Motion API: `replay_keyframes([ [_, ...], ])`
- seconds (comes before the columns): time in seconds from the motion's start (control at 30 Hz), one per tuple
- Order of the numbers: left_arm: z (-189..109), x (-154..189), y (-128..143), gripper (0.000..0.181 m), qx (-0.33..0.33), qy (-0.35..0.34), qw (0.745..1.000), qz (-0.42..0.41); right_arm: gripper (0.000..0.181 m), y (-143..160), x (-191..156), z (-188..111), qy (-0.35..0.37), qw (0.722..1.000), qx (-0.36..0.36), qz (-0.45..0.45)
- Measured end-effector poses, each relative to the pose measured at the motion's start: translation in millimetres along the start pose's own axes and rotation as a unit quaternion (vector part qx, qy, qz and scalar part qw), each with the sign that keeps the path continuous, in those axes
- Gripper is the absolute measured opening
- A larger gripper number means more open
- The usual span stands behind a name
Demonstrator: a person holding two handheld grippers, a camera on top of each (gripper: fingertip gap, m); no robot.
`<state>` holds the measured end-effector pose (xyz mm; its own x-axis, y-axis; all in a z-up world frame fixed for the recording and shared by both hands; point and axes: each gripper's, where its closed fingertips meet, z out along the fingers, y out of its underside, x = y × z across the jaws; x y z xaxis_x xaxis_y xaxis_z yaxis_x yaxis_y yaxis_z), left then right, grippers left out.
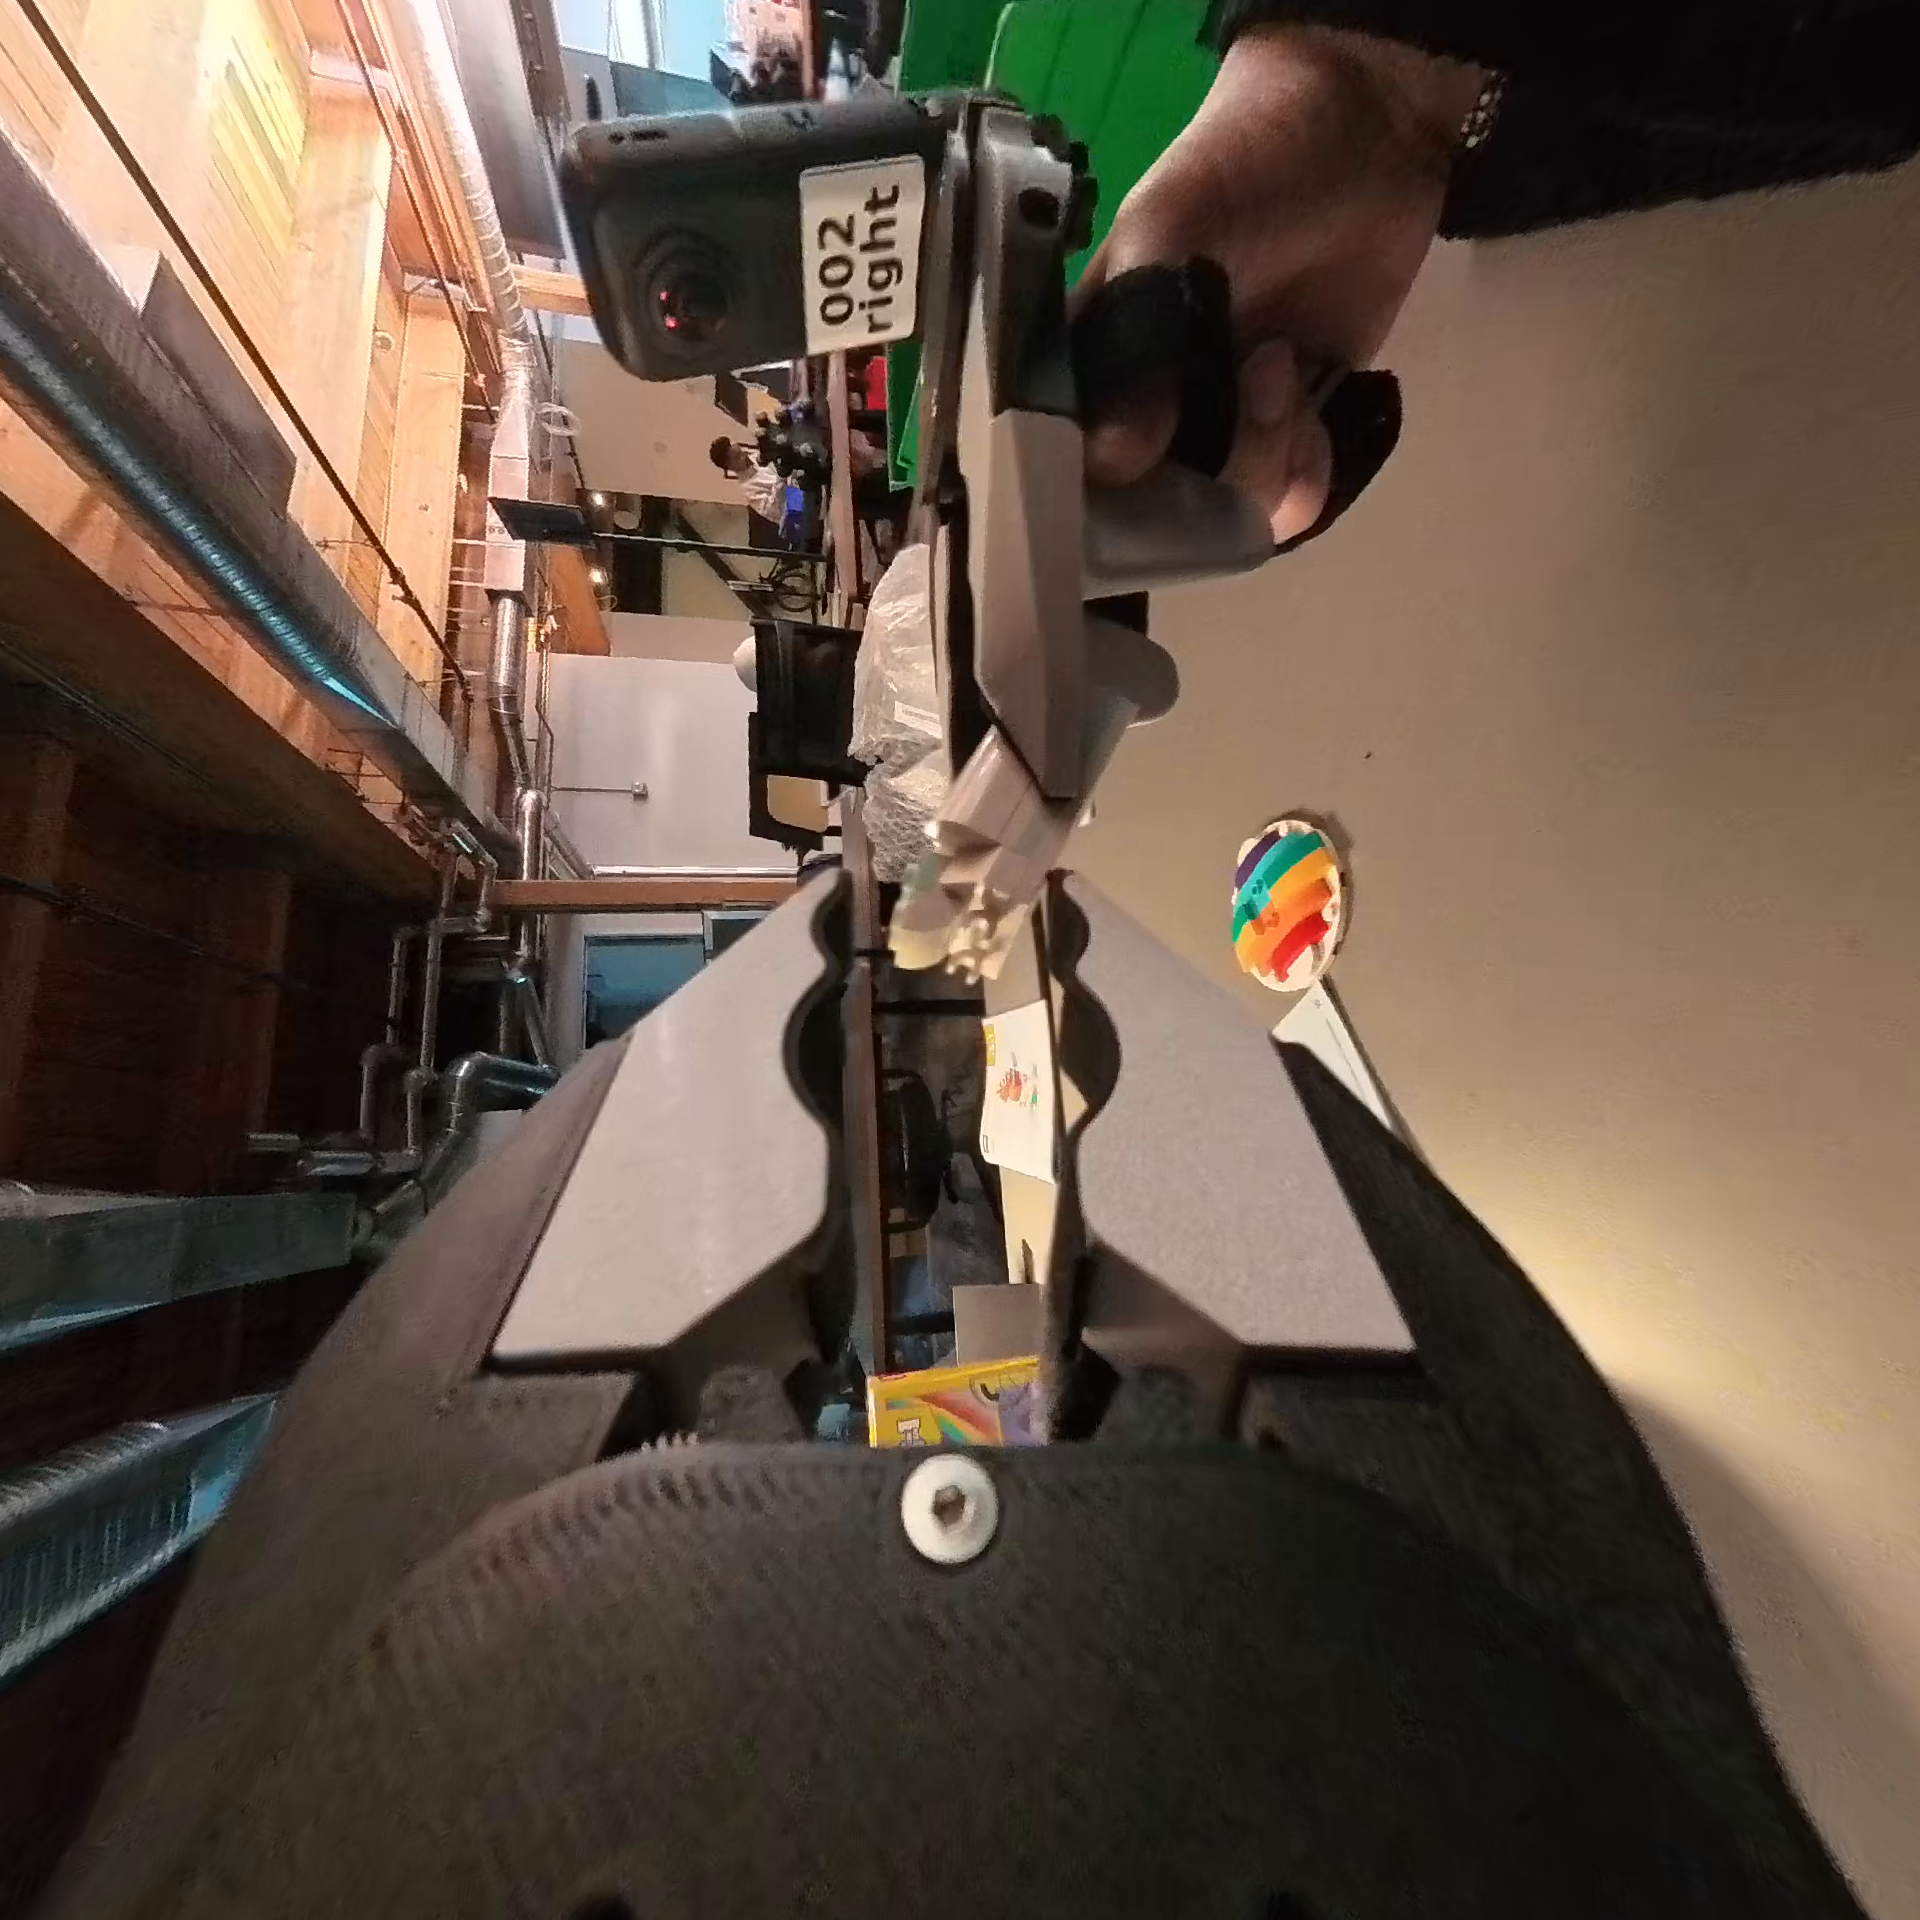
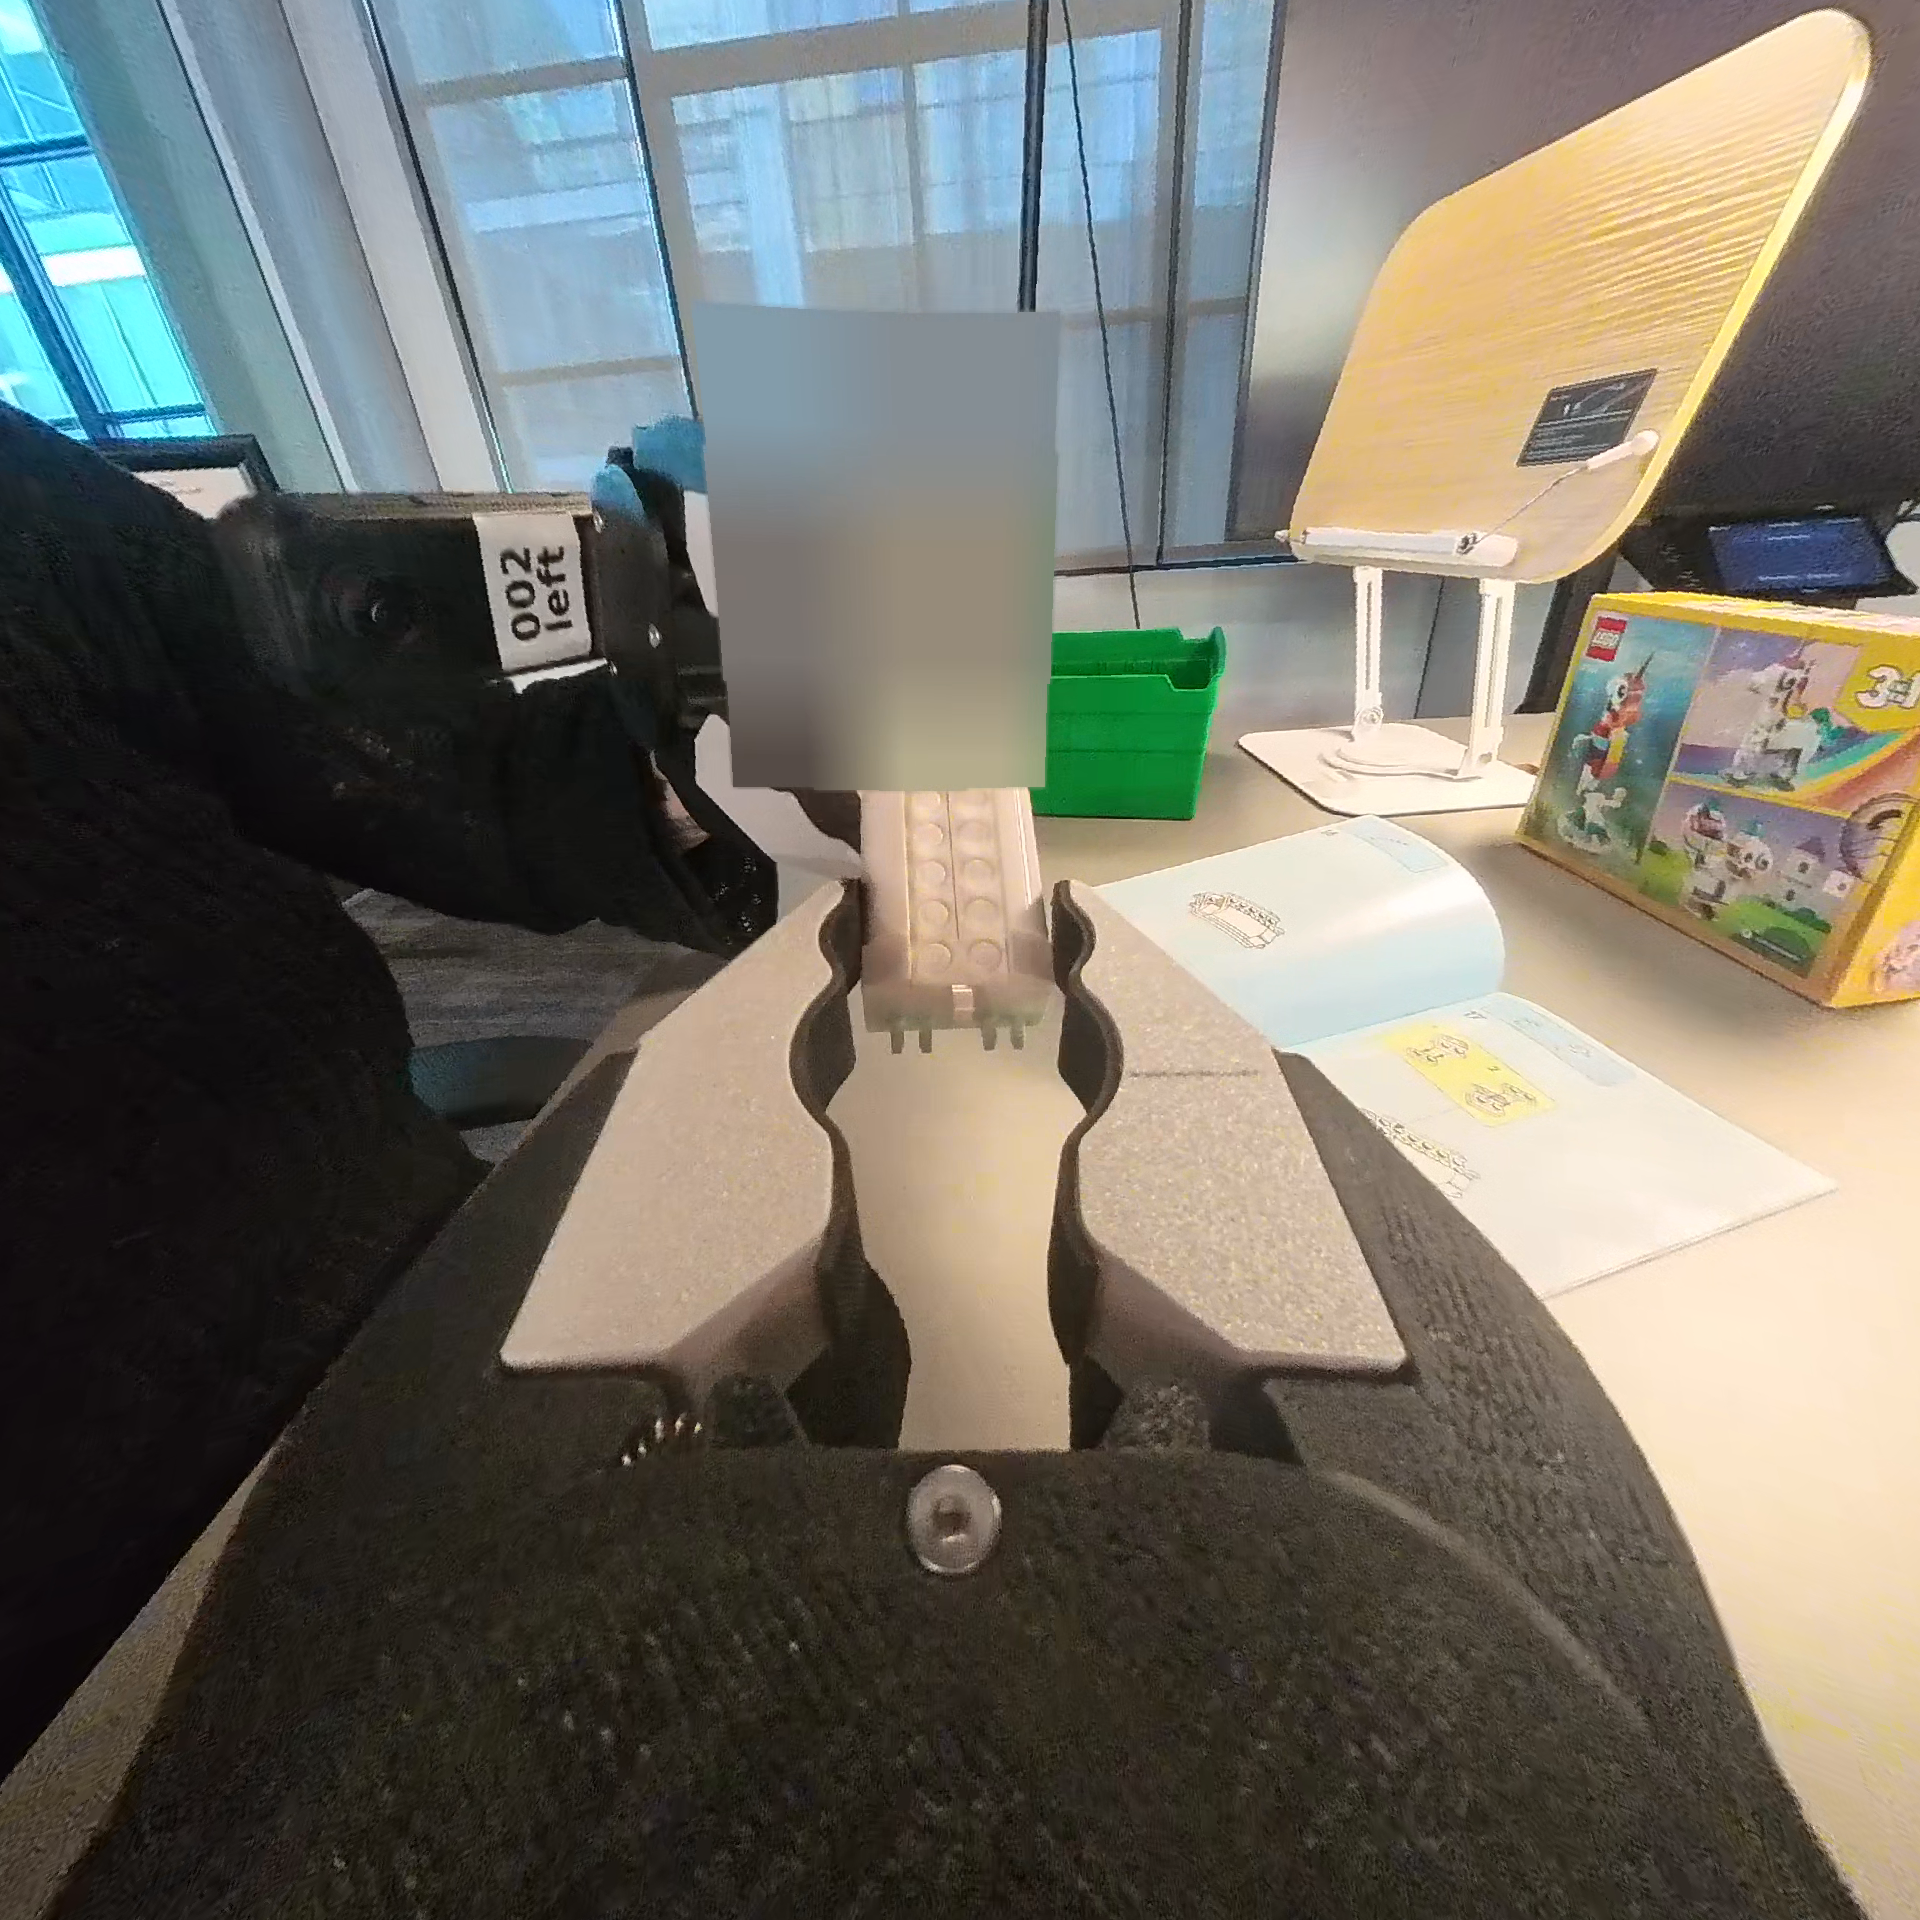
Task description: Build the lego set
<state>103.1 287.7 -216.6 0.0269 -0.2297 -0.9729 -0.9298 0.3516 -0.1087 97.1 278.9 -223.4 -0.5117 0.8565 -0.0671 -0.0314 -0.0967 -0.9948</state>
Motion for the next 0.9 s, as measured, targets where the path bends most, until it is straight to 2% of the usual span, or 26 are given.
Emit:
replay_keyframes([
  [0.1,0,4,0,0.029,0.001,0.007,1.0,0.011,0.035,0,0,0,-0.003,1.0,-0.001,0.003],
  [0.4,-1,16,3,0.024,-0.011,0.054,0.997,0.052,0.035,5,-2,0,-0.012,1.0,-0.023,0.017],
  [0.5,-2,18,4,0.022,-0.017,0.065,0.997,0.042,0.035,6,-2,-1,-0.022,0.999,-0.022,0.035],
  [0.7,-1,18,7,0.022,-0.037,0.046,0.998,0.029,0.035,4,1,-1,-0.021,0.999,-0.015,0.048],
  [0.83,-1,18,11,0.022,-0.05,0.046,0.998,0.02,0.035,4,5,0,-0.005,0.999,-0.01,0.047],
  [0.9,-1,16,19,0.022,-0.064,0.045,0.997,0.008,0.038,0,14,0,0.045,0.999,0.004,0.002],
])
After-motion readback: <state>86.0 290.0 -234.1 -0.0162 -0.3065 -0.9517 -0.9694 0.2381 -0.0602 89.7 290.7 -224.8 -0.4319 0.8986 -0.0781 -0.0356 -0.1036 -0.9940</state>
